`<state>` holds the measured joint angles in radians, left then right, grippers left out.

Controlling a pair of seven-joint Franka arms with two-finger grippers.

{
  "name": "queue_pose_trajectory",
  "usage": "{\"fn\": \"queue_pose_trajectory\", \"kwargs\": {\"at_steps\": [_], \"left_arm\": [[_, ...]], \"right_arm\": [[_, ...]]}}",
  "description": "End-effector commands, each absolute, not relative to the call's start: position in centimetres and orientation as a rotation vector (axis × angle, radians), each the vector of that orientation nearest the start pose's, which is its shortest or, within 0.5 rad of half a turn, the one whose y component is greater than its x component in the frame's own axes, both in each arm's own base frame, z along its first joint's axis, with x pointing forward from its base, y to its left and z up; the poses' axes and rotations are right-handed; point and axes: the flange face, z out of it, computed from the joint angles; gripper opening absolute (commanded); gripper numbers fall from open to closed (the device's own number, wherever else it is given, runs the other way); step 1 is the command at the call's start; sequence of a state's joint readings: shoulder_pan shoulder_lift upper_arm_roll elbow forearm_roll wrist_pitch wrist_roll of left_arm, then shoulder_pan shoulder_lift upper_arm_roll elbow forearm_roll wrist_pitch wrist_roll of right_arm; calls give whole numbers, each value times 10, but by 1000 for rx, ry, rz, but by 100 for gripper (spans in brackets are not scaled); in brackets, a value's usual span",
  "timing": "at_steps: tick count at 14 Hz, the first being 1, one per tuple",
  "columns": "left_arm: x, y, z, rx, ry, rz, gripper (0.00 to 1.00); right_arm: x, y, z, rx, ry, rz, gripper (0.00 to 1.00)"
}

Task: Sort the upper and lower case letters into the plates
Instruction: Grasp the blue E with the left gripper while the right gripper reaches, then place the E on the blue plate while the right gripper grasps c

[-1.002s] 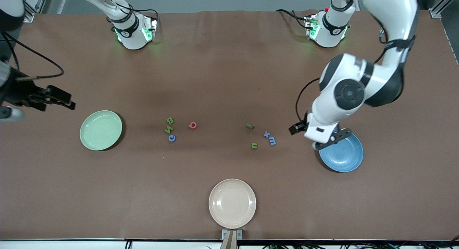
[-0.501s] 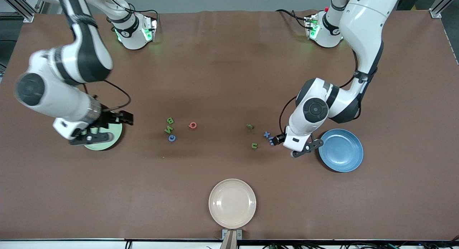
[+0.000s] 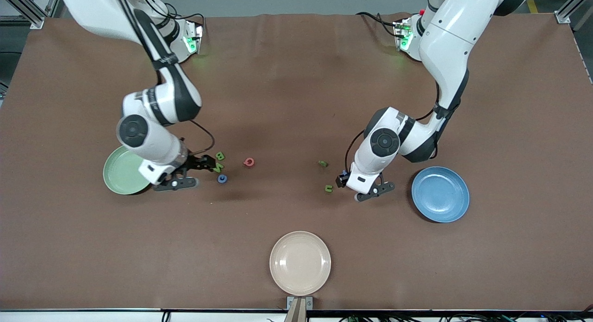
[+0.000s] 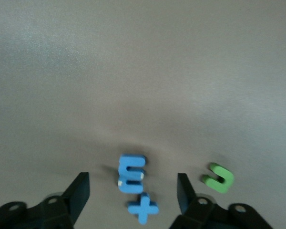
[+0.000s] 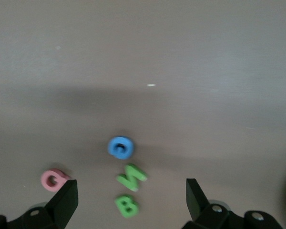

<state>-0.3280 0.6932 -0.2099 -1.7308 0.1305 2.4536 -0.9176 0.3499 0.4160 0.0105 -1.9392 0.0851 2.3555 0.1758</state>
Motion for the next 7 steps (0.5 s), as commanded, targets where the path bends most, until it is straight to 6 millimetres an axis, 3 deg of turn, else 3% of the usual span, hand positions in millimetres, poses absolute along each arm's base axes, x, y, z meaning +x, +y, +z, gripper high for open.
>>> {"fn": "queue_pose_trajectory", "kwargs": {"at_steps": [1,4,7], "left_arm": [[585,-335,186,-3150,-511,-40,73],[585,-335,182,-3142,-549,-32,65],[587,-334,174,-3136,-571,-20,49]], "right_arm": [[575,248,243,-3090,-231,-6,100],[569,257,224,-3097,-261,27,100],[572,256,214,-3131,-349,-17,98]]}}
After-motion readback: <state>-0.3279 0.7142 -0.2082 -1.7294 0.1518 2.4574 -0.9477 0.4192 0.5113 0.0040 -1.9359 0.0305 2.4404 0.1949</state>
